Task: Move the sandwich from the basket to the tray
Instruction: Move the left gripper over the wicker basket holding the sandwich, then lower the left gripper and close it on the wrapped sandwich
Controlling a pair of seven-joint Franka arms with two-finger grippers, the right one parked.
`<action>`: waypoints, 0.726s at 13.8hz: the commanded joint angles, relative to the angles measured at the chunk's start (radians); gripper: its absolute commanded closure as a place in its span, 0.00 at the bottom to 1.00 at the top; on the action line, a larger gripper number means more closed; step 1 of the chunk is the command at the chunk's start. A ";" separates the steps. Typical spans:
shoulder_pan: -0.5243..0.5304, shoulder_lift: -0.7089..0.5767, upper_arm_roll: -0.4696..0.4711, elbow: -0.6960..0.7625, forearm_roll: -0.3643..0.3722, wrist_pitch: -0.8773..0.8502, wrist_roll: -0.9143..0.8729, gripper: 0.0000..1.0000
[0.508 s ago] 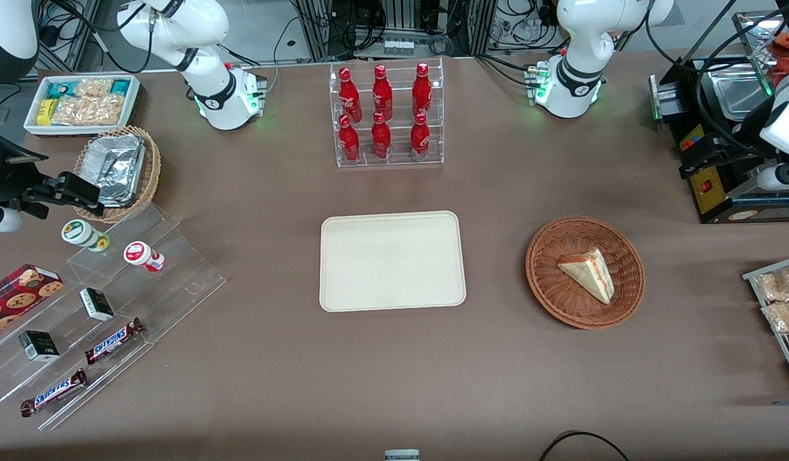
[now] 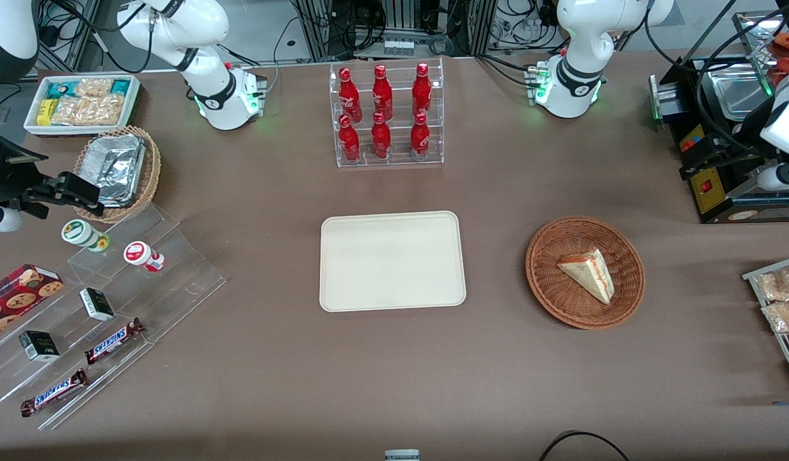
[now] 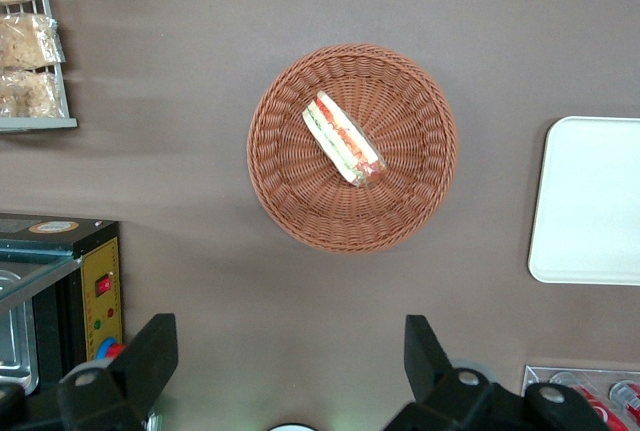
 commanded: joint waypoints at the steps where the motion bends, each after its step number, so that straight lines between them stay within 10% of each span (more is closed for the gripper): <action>1: -0.013 0.028 0.013 -0.032 -0.012 0.061 -0.001 0.00; 10: -0.013 0.054 0.010 -0.440 -0.010 0.596 -0.367 0.00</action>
